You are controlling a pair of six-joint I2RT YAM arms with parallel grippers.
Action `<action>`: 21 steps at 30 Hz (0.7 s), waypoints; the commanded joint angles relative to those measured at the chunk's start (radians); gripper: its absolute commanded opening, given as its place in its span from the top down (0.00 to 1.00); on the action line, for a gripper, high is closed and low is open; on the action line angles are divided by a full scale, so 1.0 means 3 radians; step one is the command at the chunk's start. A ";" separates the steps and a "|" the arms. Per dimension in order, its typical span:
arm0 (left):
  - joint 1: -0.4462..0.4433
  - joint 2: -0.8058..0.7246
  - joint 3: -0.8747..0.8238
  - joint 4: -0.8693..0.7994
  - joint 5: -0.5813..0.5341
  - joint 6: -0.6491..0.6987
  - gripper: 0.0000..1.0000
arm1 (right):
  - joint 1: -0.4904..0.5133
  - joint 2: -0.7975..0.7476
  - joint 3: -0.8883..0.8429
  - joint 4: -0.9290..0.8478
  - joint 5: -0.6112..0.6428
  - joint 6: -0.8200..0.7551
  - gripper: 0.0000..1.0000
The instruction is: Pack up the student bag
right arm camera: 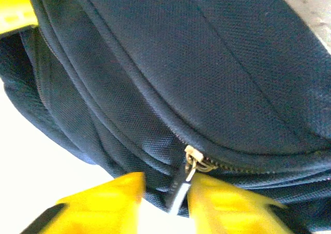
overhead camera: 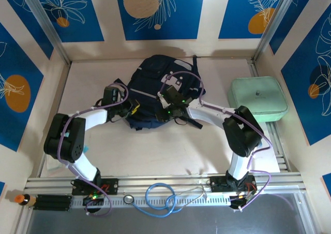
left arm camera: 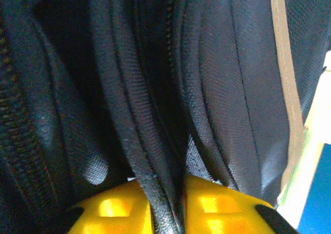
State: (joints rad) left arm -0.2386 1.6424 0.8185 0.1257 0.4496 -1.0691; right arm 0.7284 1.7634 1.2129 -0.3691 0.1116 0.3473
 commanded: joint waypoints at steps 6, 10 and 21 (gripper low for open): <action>-0.0288 -0.0863 0.0123 -0.1072 -0.1036 0.0918 0.57 | -0.0518 -0.0863 -0.0564 0.0473 -0.0412 0.0658 0.44; -0.0720 -0.0886 0.0457 -0.1545 -0.1507 0.1203 0.55 | -0.0780 -0.0825 -0.0511 0.0480 -0.0563 0.0992 0.41; -0.1810 -0.0022 0.1543 -0.2285 -0.2477 0.1569 0.55 | -0.1243 -0.0770 -0.0677 0.0595 -0.0724 0.1599 0.35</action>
State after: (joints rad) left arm -0.7563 1.5795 1.2304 -0.4469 -0.1886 -0.6529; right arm 0.3763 1.5307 1.0348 -0.2119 -0.0582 0.7605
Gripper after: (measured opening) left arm 0.454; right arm 0.644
